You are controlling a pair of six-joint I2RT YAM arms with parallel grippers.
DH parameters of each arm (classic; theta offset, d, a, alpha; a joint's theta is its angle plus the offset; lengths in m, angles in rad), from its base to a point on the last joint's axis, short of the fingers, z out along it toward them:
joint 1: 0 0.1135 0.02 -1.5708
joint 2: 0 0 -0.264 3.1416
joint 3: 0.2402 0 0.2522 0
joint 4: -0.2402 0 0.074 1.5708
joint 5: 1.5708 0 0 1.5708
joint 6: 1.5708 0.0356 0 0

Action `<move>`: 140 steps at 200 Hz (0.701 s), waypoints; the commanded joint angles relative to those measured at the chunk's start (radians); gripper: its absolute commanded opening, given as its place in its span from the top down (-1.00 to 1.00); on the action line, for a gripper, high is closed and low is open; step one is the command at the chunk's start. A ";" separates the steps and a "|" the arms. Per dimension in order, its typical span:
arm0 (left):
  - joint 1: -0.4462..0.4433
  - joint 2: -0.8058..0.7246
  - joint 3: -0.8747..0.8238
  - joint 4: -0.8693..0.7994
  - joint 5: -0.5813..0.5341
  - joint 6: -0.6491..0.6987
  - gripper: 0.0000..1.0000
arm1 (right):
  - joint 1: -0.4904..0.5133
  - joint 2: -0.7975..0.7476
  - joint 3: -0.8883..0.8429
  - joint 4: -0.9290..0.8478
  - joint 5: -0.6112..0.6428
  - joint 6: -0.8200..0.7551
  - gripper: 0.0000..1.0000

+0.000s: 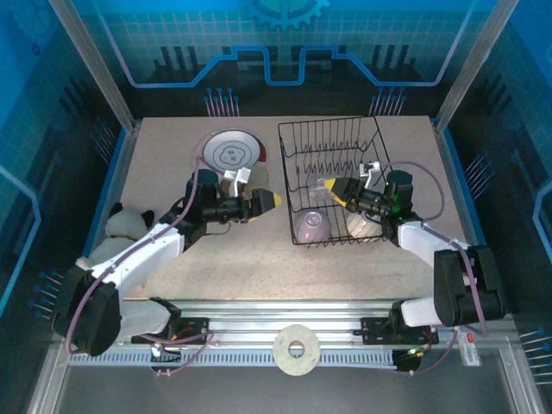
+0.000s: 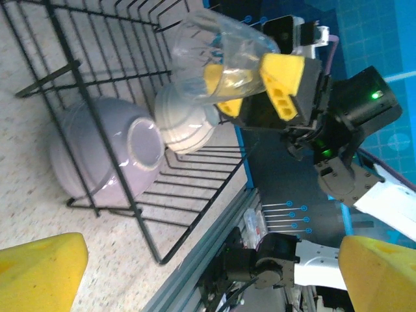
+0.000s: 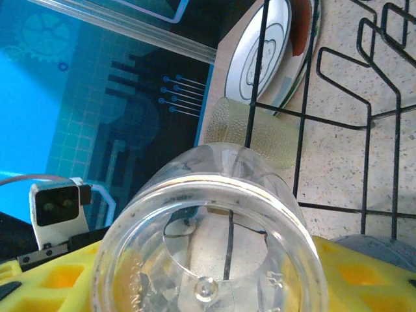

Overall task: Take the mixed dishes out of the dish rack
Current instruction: Pick up the cup from the dish rack, then place the cup at the center of the table.

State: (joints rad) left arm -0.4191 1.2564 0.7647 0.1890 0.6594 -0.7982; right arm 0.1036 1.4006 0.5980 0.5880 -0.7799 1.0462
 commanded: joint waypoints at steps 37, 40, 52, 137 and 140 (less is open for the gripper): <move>-0.043 0.201 0.163 0.184 0.055 -0.063 -0.86 | 0.005 0.113 -0.024 0.285 -0.094 0.145 0.09; -0.046 0.212 0.170 0.188 0.055 -0.064 -0.86 | 0.005 0.115 -0.024 0.287 -0.094 0.145 0.10; -0.054 0.253 0.199 0.209 0.061 -0.073 -0.85 | 0.007 0.115 -0.023 0.292 -0.097 0.147 0.09; -0.082 0.457 0.353 0.344 0.101 -0.167 -0.72 | 0.024 0.128 -0.017 0.342 -0.119 0.175 0.09; -0.084 0.460 0.355 0.352 0.102 -0.171 -0.72 | 0.024 0.129 -0.017 0.345 -0.119 0.177 0.09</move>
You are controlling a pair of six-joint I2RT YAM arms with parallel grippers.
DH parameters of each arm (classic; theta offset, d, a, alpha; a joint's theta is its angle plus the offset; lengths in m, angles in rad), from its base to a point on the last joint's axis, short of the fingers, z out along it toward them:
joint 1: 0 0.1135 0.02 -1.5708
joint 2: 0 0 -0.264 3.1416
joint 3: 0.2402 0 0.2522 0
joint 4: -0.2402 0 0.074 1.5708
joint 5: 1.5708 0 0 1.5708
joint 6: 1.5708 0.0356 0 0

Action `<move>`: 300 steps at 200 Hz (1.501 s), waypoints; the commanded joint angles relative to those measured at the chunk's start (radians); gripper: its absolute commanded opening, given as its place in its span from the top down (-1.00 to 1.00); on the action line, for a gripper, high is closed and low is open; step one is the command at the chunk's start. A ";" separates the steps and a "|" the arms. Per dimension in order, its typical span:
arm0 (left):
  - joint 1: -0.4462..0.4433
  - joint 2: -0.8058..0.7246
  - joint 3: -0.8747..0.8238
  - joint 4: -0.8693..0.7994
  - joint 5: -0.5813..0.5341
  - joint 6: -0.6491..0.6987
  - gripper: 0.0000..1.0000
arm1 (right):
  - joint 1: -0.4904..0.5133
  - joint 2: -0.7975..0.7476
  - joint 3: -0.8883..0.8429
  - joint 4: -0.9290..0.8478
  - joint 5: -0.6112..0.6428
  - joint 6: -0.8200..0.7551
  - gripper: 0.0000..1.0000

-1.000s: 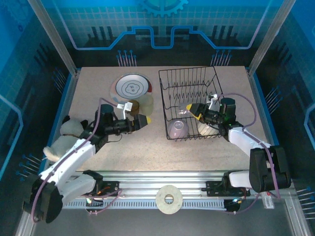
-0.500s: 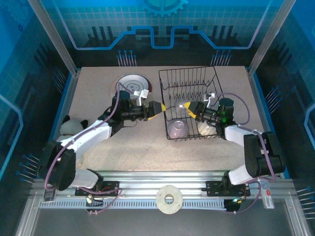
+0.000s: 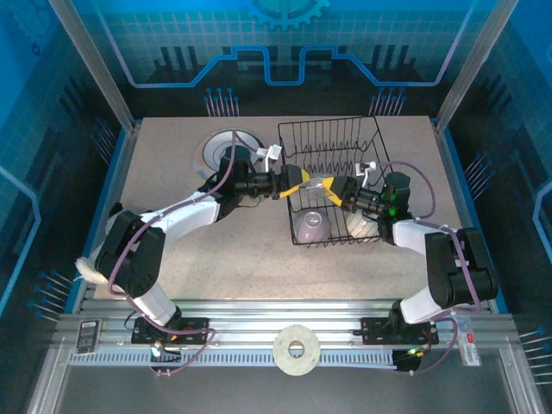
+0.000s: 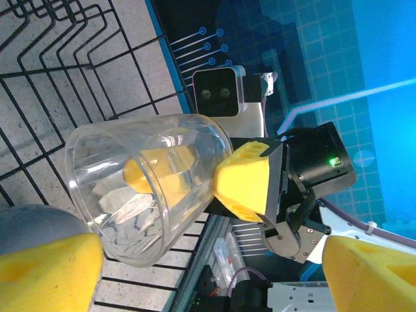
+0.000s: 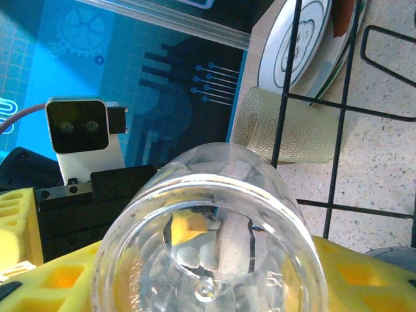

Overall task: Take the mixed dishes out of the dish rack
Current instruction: Place the cup at the center of the table.

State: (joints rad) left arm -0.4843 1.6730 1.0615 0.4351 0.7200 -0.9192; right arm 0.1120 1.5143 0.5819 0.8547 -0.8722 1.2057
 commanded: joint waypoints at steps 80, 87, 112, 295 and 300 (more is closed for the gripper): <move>-0.027 0.066 0.021 0.328 0.065 -0.191 -0.56 | 0.027 0.047 0.003 0.132 -0.039 0.047 0.10; -0.028 0.064 0.018 0.337 0.066 -0.199 -0.51 | 0.028 0.048 0.003 0.132 -0.038 0.047 0.09; -0.027 0.055 0.004 0.369 0.067 -0.225 -0.25 | 0.033 0.053 0.004 0.130 -0.039 0.044 0.10; -0.030 0.046 -0.032 0.401 0.024 -0.259 1.00 | 0.048 0.106 0.001 0.325 -0.067 0.148 -1.00; -0.028 0.047 -0.028 0.390 0.020 -0.253 1.00 | 0.050 0.107 0.002 0.329 -0.070 0.151 -1.00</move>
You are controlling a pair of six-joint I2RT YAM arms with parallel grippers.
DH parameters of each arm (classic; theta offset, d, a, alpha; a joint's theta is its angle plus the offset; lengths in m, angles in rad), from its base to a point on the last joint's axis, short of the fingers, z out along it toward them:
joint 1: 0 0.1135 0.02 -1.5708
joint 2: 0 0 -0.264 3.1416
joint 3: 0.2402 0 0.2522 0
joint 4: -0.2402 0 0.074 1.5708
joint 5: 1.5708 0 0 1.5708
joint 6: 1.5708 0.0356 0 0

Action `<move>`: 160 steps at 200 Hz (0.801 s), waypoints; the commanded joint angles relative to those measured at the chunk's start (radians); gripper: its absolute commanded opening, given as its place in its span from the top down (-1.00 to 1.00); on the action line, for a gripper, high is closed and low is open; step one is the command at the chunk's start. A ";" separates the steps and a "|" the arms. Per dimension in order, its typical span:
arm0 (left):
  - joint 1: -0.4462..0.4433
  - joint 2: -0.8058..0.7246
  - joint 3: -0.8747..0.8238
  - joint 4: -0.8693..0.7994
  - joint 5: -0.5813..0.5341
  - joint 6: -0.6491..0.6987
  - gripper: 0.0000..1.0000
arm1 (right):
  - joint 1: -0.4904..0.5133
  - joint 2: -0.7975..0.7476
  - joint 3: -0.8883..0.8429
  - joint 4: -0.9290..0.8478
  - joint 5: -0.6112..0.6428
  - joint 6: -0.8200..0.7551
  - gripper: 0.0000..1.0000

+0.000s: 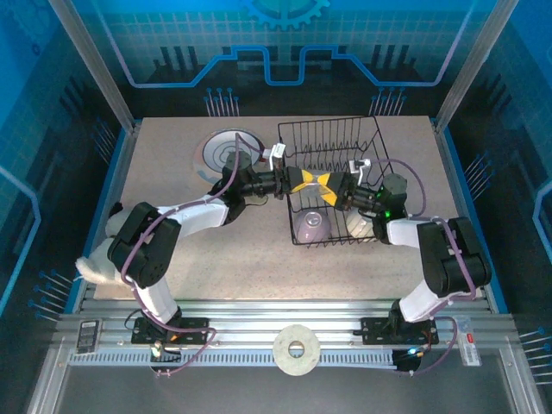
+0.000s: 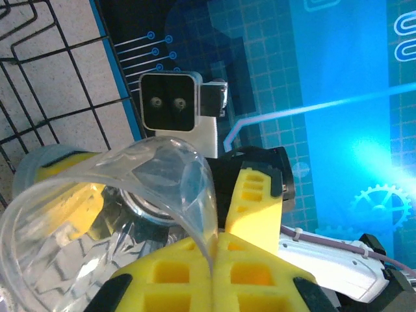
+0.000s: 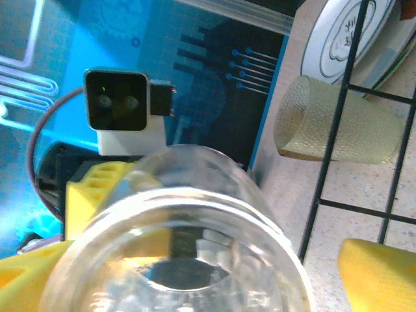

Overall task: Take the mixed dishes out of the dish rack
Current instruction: Place the cup at the center of the table.

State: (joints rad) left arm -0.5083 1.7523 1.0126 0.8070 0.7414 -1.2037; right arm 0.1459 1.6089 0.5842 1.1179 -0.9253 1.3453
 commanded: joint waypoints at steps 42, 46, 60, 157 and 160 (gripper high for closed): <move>0.003 -0.066 0.063 -0.131 -0.042 0.114 1.00 | 0.016 -0.015 -0.001 -0.007 -0.003 -0.035 -1.00; 0.004 -0.071 0.067 -0.153 -0.047 0.126 1.00 | 0.016 -0.022 -0.001 -0.025 -0.001 -0.046 -1.00; 0.011 -0.096 0.086 -0.238 -0.069 0.172 1.00 | 0.017 -0.046 0.000 -0.085 0.011 -0.084 -1.00; 0.039 -0.351 0.134 -0.800 -0.283 0.527 1.00 | 0.021 -0.094 0.002 -0.179 0.024 -0.153 -1.00; 0.039 -0.363 0.135 -0.818 -0.294 0.541 1.00 | 0.022 -0.096 0.003 -0.185 0.024 -0.158 -1.00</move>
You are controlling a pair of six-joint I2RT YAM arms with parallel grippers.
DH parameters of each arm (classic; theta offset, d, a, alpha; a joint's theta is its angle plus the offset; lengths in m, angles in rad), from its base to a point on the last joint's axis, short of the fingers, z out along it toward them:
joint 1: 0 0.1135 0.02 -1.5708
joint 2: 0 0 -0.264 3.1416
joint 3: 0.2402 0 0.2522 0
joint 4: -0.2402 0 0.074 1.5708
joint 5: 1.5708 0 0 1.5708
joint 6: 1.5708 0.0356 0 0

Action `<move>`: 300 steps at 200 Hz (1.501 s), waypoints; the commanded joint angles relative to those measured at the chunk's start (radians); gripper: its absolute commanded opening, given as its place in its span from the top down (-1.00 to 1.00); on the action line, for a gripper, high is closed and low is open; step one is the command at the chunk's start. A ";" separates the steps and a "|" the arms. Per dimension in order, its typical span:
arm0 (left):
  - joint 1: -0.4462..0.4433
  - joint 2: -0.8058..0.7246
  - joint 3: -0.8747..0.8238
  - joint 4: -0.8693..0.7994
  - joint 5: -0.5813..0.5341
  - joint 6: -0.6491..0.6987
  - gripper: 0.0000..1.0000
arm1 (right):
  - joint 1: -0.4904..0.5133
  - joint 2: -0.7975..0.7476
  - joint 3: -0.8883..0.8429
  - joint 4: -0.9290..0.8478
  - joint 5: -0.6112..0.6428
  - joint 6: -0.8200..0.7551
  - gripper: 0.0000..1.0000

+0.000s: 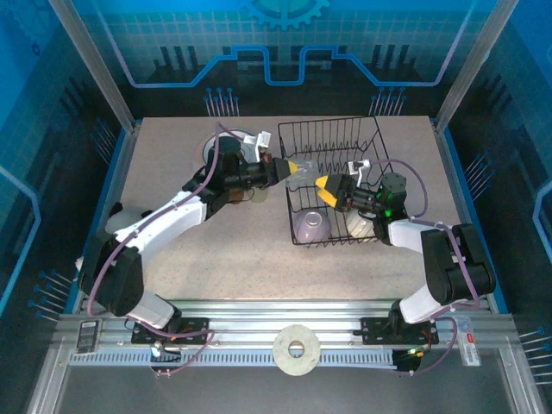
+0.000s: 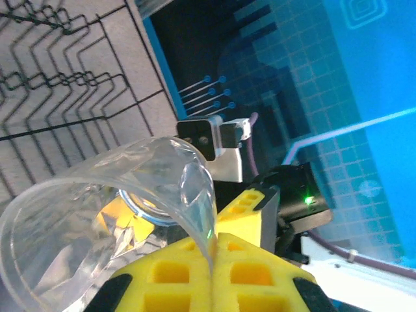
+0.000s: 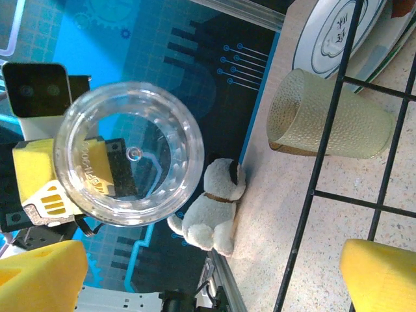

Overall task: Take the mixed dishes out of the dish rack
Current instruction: Place the cup at the center of the table.

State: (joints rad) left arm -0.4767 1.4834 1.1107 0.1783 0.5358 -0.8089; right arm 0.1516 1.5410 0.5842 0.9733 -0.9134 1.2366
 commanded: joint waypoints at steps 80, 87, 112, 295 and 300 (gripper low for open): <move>0.006 -0.260 0.121 -0.787 -0.397 0.435 1.00 | 0.101 -0.240 0.096 -0.669 0.229 -0.489 -1.00; 0.006 -0.257 0.126 -0.825 -0.421 0.445 1.00 | 0.125 -0.268 0.113 -0.749 0.278 -0.544 -1.00; -0.001 -0.230 0.123 -0.908 -0.481 0.472 1.00 | 0.200 -0.328 0.146 -0.875 0.395 -0.664 -1.00; -0.189 0.210 0.247 -0.969 -0.860 0.599 1.00 | 0.329 -0.394 0.162 -0.953 0.584 -0.819 -1.00; -0.189 0.219 0.251 -0.969 -0.863 0.604 1.00 | 0.330 -0.394 0.161 -0.953 0.585 -0.820 -1.00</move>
State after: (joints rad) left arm -0.6586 1.6661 1.3159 -0.7750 -0.2733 -0.2436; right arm 0.4664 1.1576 0.7151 0.0357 -0.3454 0.4423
